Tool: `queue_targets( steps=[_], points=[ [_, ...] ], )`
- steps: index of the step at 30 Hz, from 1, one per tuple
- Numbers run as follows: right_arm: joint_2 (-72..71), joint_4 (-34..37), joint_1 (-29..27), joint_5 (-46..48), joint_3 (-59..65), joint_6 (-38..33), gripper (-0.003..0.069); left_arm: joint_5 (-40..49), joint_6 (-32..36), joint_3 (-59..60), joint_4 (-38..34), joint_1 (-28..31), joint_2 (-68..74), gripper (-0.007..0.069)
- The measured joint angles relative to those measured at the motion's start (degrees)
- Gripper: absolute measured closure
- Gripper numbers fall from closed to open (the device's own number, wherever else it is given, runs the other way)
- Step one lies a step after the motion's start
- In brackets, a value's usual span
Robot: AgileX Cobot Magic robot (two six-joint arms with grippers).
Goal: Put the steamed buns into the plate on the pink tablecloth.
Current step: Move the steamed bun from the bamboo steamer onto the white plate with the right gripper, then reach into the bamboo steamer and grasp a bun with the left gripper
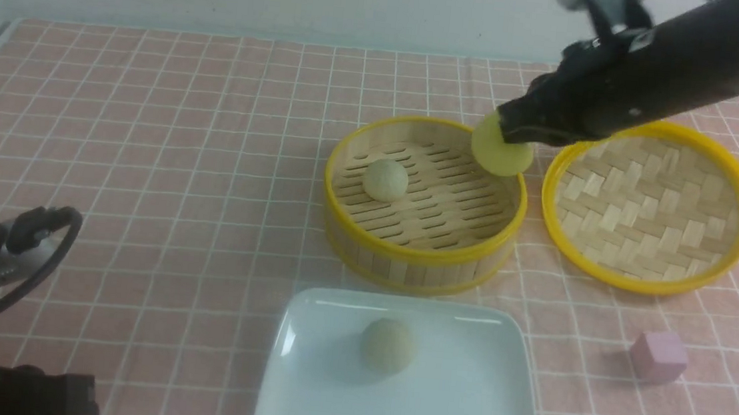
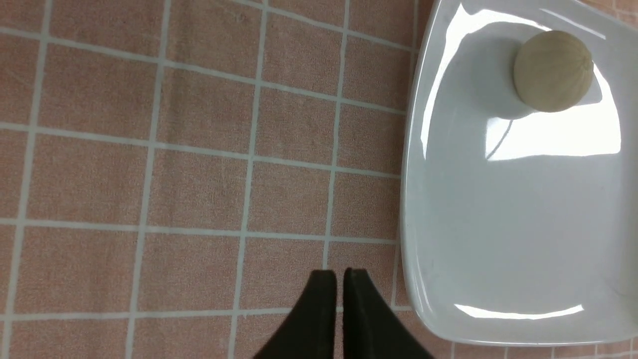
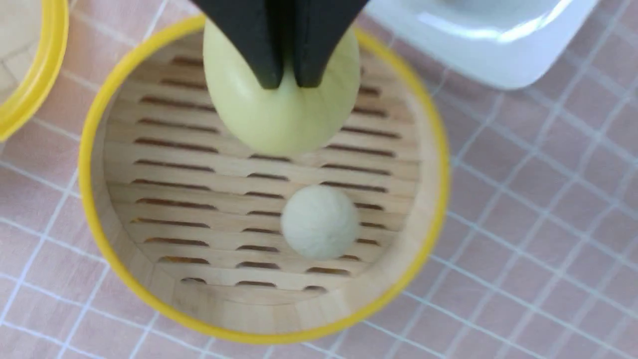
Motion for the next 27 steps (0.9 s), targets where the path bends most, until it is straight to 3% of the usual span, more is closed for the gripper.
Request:
queue_targets(
  steps=[6, 9, 13, 17, 19, 22, 23, 25, 27],
  points=[
    [-8.38, 0.05, 4.54, 8.26, 12.19, 2.06, 0.065, 0.0, 0.0, 0.0, 0.0, 0.0, 0.0, 0.0566],
    [-7.26, 0.22, 9.95, 1.61, 24.58, 2.1, 0.0639, -0.07, 0.0, 0.0, 0.0, 0.0, 0.0, 0.0559],
    [-4.58, 0.46, 12.95, -8.0, 31.46, 2.1, 0.0605, -0.07, 0.0, 0.0, 0.0, 0.0, 0.0, 0.0553],
    [-1.29, 0.86, 13.91, -14.83, 33.63, 2.1, 0.0465, -0.02, 0.0, 0.0, 0.0, 0.0, 0.0, 0.0547],
    [-1.06, 0.86, 13.65, -16.04, 33.22, 2.1, 0.0349, -0.08, 0.0, 0.0, 0.0, 0.0, 0.0, 0.0542],
    [-1.99, 0.38, 12.45, -13.03, 31.17, 2.1, 0.0258, -0.08, 0.0, 0.0, 0.0, 0.0, 0.0, 0.0538],
    [-3.88, -0.52, 10.65, -8.03, 28.48, 2.1, 0.0211, -0.27, 0.0, 0.0, 0.0, 0.0, 0.0, 0.0538],
    [-6.01, -1.65, 8.82, -3.14, 25.64, 2.17, 0.0209, -0.52, 0.0, 0.0, 0.0, 0.0, 0.0, 0.0538],
    [-11.42, -4.38, 4.79, 5.55, 21.91, 2.29, 0.0272, -1.6, 0.19, 0.0, 0.0, 0.0, 0.0, 0.0536]
  ],
)
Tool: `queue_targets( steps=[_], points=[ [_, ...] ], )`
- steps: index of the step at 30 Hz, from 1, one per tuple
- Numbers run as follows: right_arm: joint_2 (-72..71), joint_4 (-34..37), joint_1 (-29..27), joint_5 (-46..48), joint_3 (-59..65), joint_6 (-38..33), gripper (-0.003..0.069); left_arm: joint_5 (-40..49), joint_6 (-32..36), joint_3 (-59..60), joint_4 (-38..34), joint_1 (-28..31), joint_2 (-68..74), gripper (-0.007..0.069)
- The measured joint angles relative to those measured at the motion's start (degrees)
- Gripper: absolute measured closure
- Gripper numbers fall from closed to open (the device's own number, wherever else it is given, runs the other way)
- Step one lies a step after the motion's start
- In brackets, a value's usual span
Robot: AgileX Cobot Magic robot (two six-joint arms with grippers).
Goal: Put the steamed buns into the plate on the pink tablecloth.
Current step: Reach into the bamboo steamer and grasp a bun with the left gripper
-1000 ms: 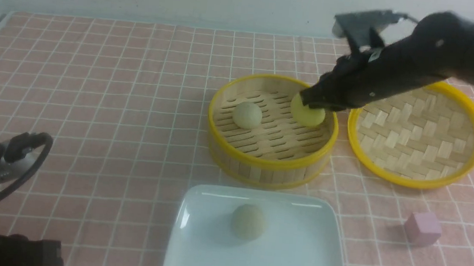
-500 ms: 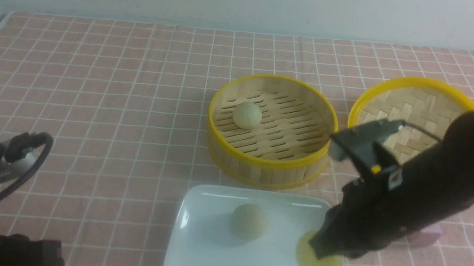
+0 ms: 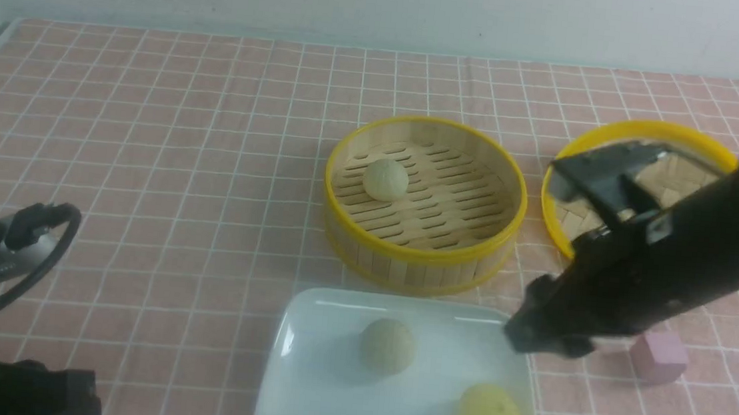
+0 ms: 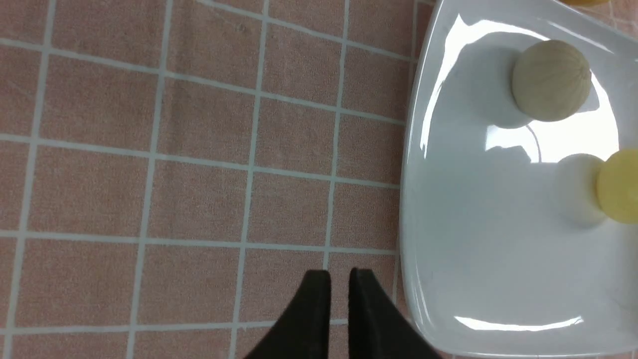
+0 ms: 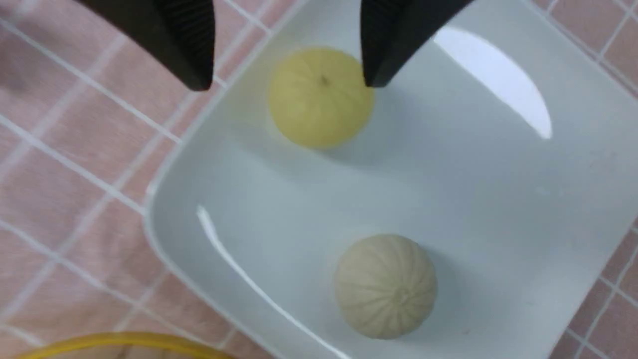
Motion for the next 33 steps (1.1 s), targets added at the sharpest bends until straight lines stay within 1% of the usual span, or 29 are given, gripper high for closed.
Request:
queue_targets(
  steps=[1, 2, 3, 4, 5, 6, 7, 8, 9, 11, 12, 13, 14, 15, 16, 18, 19, 20, 21, 23, 26, 28, 31, 32, 33],
  points=[
    [-2.02, -0.92, -1.02, 3.27, -0.81, 0.0, 0.0309, -0.53, -0.01, 0.0, 0.0, 0.0, 0.05, 0.0535],
    [-4.7, -2.04, -2.72, 6.11, -1.4, 0.08, 0.0365, -1.57, -0.01, 0.0, 0.0, 0.0, 0.14, 0.0534],
    [-7.02, -2.89, -4.37, 8.26, -1.57, 0.17, 0.0427, -2.73, 0.01, 0.0, -0.16, 0.0, 0.45, 0.0534],
    [-10.56, -4.16, -6.33, 10.97, -1.41, 0.46, 0.0507, -4.06, 0.06, 0.0, -0.69, 0.0, 1.19, 0.0533],
    [-12.39, -4.58, -7.25, 12.07, -1.16, 0.54, 0.0547, -4.36, 0.11, 0.0, -1.02, 0.0, 1.57, 0.0533],
    [-16.85, -5.76, -9.19, 13.41, 0.1, 1.05, 0.0625, -5.24, 0.61, -0.06, -1.61, 0.0, 2.63, 0.0532],
    [-20.13, -6.19, -10.35, 13.69, 1.19, 1.16, 0.0652, -5.4, 1.09, -0.21, -2.03, 0.0, 3.51, 0.0532],
    [-20.13, -6.19, -10.35, 13.69, 1.19, 1.16, 0.0652, -5.46, 1.4, -0.27, -2.03, 0.0, 3.99, 0.0532],
    [-23.36, -6.42, -11.28, 13.53, 2.86, 1.31, 0.0667, -5.46, 2.1, -0.7, -2.36, 0.0, 5.38, 0.0532],
    [-32.23, -6.55, -12.26, 10.47, 9.13, 1.31, 0.0671, -5.05, 3.75, -3.63, -4.38, 0.0, 9.91, 0.0532],
    [-32.81, -6.55, -12.32, 10.07, 9.64, 1.31, 0.0671, -5.05, 4.0, -3.96, -4.38, 0.0, 10.29, 0.0532],
    [-38.61, -6.5, -12.32, 5.7, 15.0, 1.31, 0.0671, -3.95, 6.87, -8.1, -6.39, -0.21, 14.45, 0.0531],
    [-41.17, -6.5, -12.32, 3.25, 17.75, 1.31, 0.0671, -3.44, 8.19, -10.09, -7.32, -0.56, 16.17, 0.0531],
    [-41.64, -6.5, -12.32, 2.75, 18.81, 1.31, 0.0671, -3.18, 8.84, -10.6, -7.46, -0.68, 17.03, 0.0531],
    [-44.62, -6.56, -12.32, -0.72, 21.87, 1.31, 0.0671, -2.3, 10.85, -14.31, -8.58, -2.23, 20.07, 0.0531],
    [-47.49, -6.56, -12.32, -4.7, 25.88, 1.31, 0.0671, -1.52, 12.4, -19.09, -9.35, -4.78, 24.05, 0.0531],
    [-47.74, -6.56, -12.32, -5.08, 26.67, 1.31, 0.0671, -1.41, 12.68, -20.14, -9.42, -5.58, 24.95, 0.0531],
    [-49.58, -6.56, -12.32, -8.1, 29.34, 1.31, 0.067, -1.04, 13.38, -24.76, -9.41, -9.66, 28.58, 0.0531],
    [-50.11, -6.56, -12.32, -9.19, 30.61, 1.31, 0.0669, -0.9, 13.67, -26.3, -9.21, -11.11, 30.49, 0.0531],
    [-50.74, -6.56, -12.32, -11.11, 32.1, 1.31, 0.0667, -0.43, 14.03, -31.6, -8.29, -16.18, 35.46, 0.0531],
    [-50.82, -6.56, -12.32, -12.76, 32.61, 1.31, 0.0665, 0.77, 13.22, -40.3, -6.42, -20.79, 43.24, 0.0531],
    [-50.82, -6.56, -12.32, -12.82, 32.61, 1.31, 0.0664, 1.44, 11.48, -44.61, -4.79, -21.77, 46.28, 0.0526],
    [-50.82, -6.56, -12.32, -13.07, 32.61, 1.31, 0.0662, 3.17, 5.45, -54.06, -0.24, -22.48, 53.97, 0.0504],
    [-50.82, -6.56, -12.32, -13.18, 32.61, 1.31, 0.0659, 4.12, 2.31, -59.09, 2.96, -22.48, 57.63, 0.0477],
    [-50.82, -6.56, -12.32, -13.18, 32.61, 1.31, 0.0659, 4.46, 1.4, -60.98, 4.24, -22.48, 58.98, 0.0465]
  ],
)
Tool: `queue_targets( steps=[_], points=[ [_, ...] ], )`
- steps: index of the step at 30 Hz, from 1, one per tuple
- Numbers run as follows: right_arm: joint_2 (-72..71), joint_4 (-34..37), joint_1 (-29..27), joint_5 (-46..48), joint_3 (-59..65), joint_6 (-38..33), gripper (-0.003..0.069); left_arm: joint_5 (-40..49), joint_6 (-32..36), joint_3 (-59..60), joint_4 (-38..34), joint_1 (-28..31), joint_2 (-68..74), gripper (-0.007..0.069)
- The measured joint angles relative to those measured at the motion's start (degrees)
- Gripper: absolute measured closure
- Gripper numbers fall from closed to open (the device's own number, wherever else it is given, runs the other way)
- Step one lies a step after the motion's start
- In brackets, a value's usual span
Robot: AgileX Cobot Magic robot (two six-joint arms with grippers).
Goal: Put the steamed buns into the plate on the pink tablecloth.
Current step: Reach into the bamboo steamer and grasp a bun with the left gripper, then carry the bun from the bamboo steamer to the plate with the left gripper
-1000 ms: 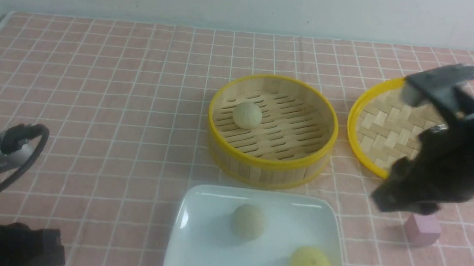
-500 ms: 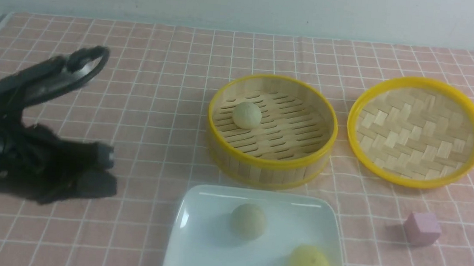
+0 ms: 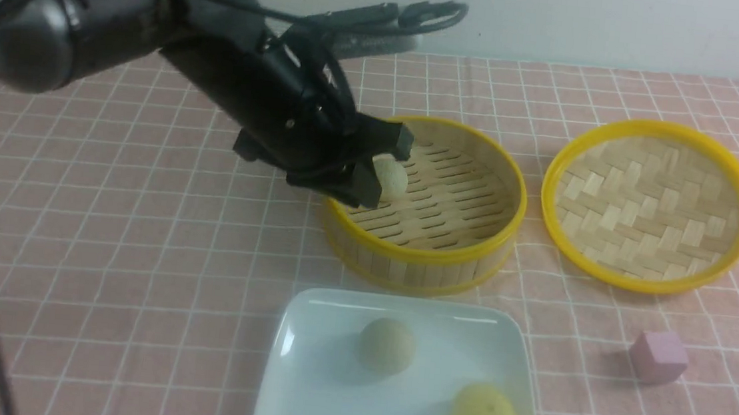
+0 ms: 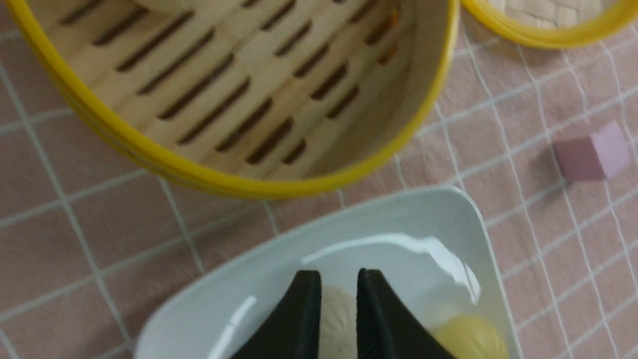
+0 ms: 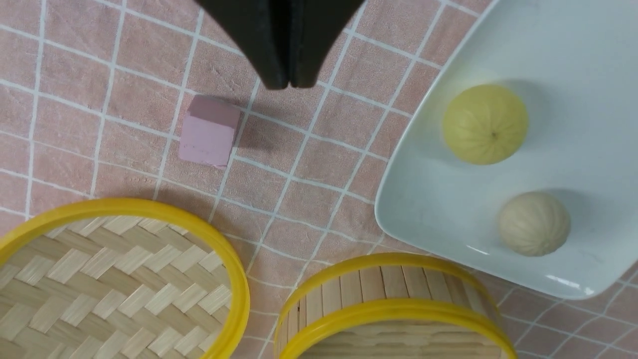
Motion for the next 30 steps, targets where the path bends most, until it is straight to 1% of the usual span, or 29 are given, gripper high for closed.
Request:
queue_targets(
  steps=[1, 3, 4, 5, 6, 7, 10, 13, 16, 19, 20, 22, 24, 27, 30],
  points=[
    [0.0, 0.0, 0.0, 0.0, 0.0, 0.0, 0.0659, 0.26, -1.28, -2.47, 1.71, 0.0, 1.32, 0.0445],
    [0.0, 0.0, 0.0, -0.07, 0.0, 0.0, 0.0657, 1.44, -4.89, -9.47, 6.13, 0.0, 6.88, 0.0373],
    [0.0, 0.0, 0.0, -0.07, 0.0, 0.0, 0.0657, 1.56, -5.34, -10.01, 6.47, 0.0, 7.3, 0.0366],
    [0.0, 0.0, 0.0, -0.13, 0.0, 0.0, 0.0657, 1.61, -6.0, -12.63, 8.04, 0.0, 8.88, 0.0341],
    [0.0, 0.0, 0.0, -0.19, 0.0, 0.0, 0.0655, 1.63, -6.83, -16.36, 10.25, 0.0, 12.33, 0.0287],
    [0.0, 0.0, 0.0, -0.19, 0.0, 0.0, 0.0655, 1.49, -6.97, -17.97, 11.14, 0.0, 13.39, 0.0267],
    [0.0, 0.0, 0.0, -0.24, 0.0, 0.0, 0.0654, 0.39, -7.24, -22.89, 12.83, 0.0, 18.7, 0.0228],
    [0.0, 0.0, 0.0, -0.38, 0.0, 0.0, 0.0653, -1.89, -7.24, -24.88, 12.74, 0.0, 22.52, 0.0229],
    [0.0, 0.0, 0.0, -0.43, 0.0, 0.0, 0.065, -4.11, -7.24, -25.2, 12.69, 0.0, 25.08, 0.0259],
    [0.0, 0.0, 0.0, -0.42, 0.0, 0.0, 0.0645, -5.42, -7.43, -25.2, 12.75, 0.0, 27.62, 0.0389],
    [0.0, 0.0, 0.0, -0.42, 0.0, 0.0, 0.0644, -5.48, -7.43, -25.2, 12.75, 0.0, 27.84, 0.04],
    [0.0, 0.0, 0.0, -0.42, 0.0, 0.0, 0.0643, -5.3, -7.43, -25.32, 12.78, 0.0, 28.19, 0.0517],
    [0.0, 0.0, 0.0, -0.42, 0.0, 0.0, 0.064, -3.22, -7.5, -25.58, 11.87, 0.0, 27.24, 0.0588],
    [0.0, 0.0, 0.0, -0.42, 0.0, 0.0, 0.0637, 1.21, -7.43, -25.47, 11.0, 0.0, 24.22, 0.0598],
    [0.0, 0.0, 0.0, -0.42, 0.0, 0.0, 0.0634, 6.06, -7.04, -25.26, 11.64, 0.0, 19.08, 0.0599]
  ],
)
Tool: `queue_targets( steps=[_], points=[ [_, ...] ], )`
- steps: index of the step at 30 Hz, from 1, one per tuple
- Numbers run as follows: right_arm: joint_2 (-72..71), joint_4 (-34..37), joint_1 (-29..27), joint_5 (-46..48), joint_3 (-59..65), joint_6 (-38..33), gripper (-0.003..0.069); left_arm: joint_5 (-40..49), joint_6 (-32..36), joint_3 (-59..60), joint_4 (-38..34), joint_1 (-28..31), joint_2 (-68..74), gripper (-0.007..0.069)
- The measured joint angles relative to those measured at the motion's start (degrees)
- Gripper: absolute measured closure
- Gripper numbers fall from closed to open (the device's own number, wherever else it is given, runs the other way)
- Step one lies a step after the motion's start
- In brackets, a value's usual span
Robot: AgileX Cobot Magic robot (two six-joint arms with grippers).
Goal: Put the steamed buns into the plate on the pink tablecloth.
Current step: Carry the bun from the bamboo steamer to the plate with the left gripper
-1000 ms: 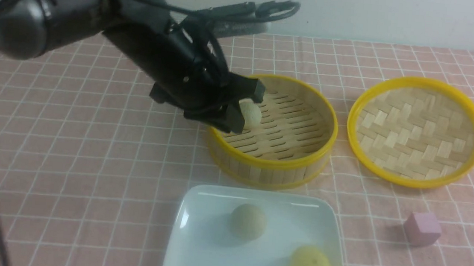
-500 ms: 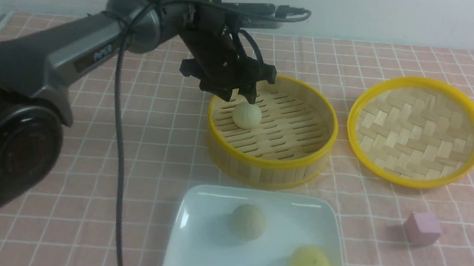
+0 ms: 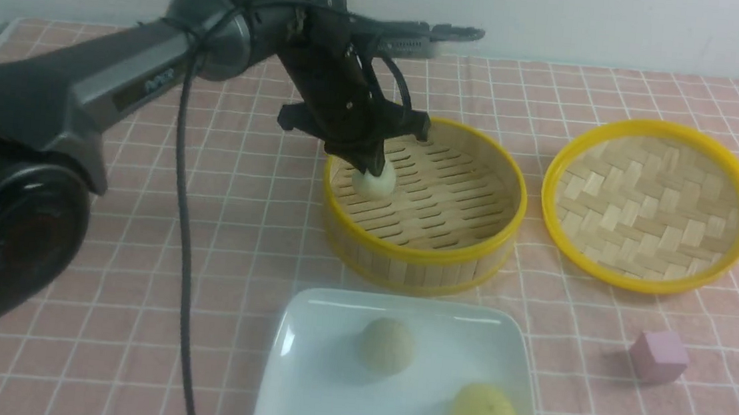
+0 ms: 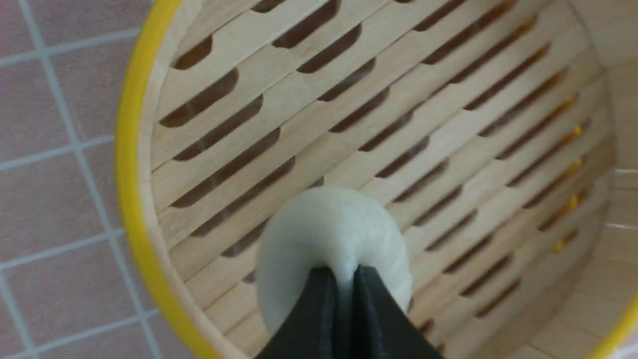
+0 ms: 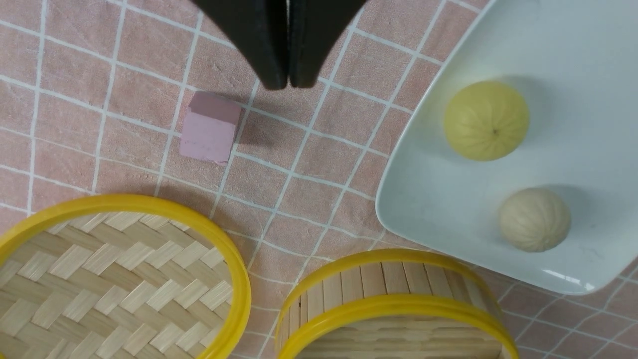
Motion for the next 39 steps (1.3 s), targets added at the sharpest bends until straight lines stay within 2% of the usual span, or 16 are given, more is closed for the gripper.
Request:
queue_targets(
  steps=[7, 9, 12, 15, 17, 20, 23, 24, 28, 31, 34, 39],
  points=[
    [0.0, 0.0, 0.0, 0.0, 0.0, 0.12, 0.0621, 12.45, 0.24, -0.25, 9.39, -0.05, -19.36, 0.0599],
    [0.0, 0.0, 0.0, -0.03, 0.0, 0.12, 0.0619, 13.34, 0.24, 1.36, 10.64, -0.05, -22.81, 0.0599],
    [0.0, 0.0, 0.0, -0.1, 0.0, 0.13, 0.0615, 13.67, -0.07, 8.76, 11.1, -0.05, -28.92, 0.0599],
    [0.0, 0.0, 0.0, -0.1, 0.0, 0.18, 0.061, 13.67, -1.64, 22.1, 9.2, -0.56, -34.23, 0.0599],
    [0.0, 0.0, 0.0, -0.14, 0.0, 0.18, 0.0606, 10.93, -2.52, 33.22, 6.84, -1.9, -36.81, 0.0599],
    [0.0, 0.0, 0.0, -0.14, 0.0, 0.18, 0.0601, 1.33, -2.81, 45.73, 2.24, -5.29, -38.31, 0.0598],
    [0.0, 0.0, 0.0, -0.14, 0.0, 0.18, 0.06, -4.79, -2.92, 51.06, 0.11, -7.55, -37.93, 0.0594],
    [0.0, 0.19, 0.0, -0.14, 0.0, 0.18, 0.0596, -9.94, -2.92, 54.6, -0.65, -9.62, -37.16, 0.0592],
    [0.0, 0.66, 0.0, -0.14, 0.0, 0.18, 0.0589, -15.45, -2.92, 57.18, -1.06, -11.62, -34.53, 0.0573],
    [0.0, 0.69, 0.0, -0.14, 0.0, 0.18, 0.0585, -18.34, -2.95, 57.31, -1.36, -12.92, -32.41, 0.0527],
    [0.0, 0.86, 0.0, -0.14, 0.0, 0.18, 0.0582, -19.76, -3.25, 57.31, -2.12, -13.54, -30.32, 0.0447],
    [-1.74, 3.38, 0.0, 7.21, -2.64, 0.18, 0.0579, -19.48, -6.33, 55.52, -2.59, -13.61, -29.69, 0.0293]
  ],
)
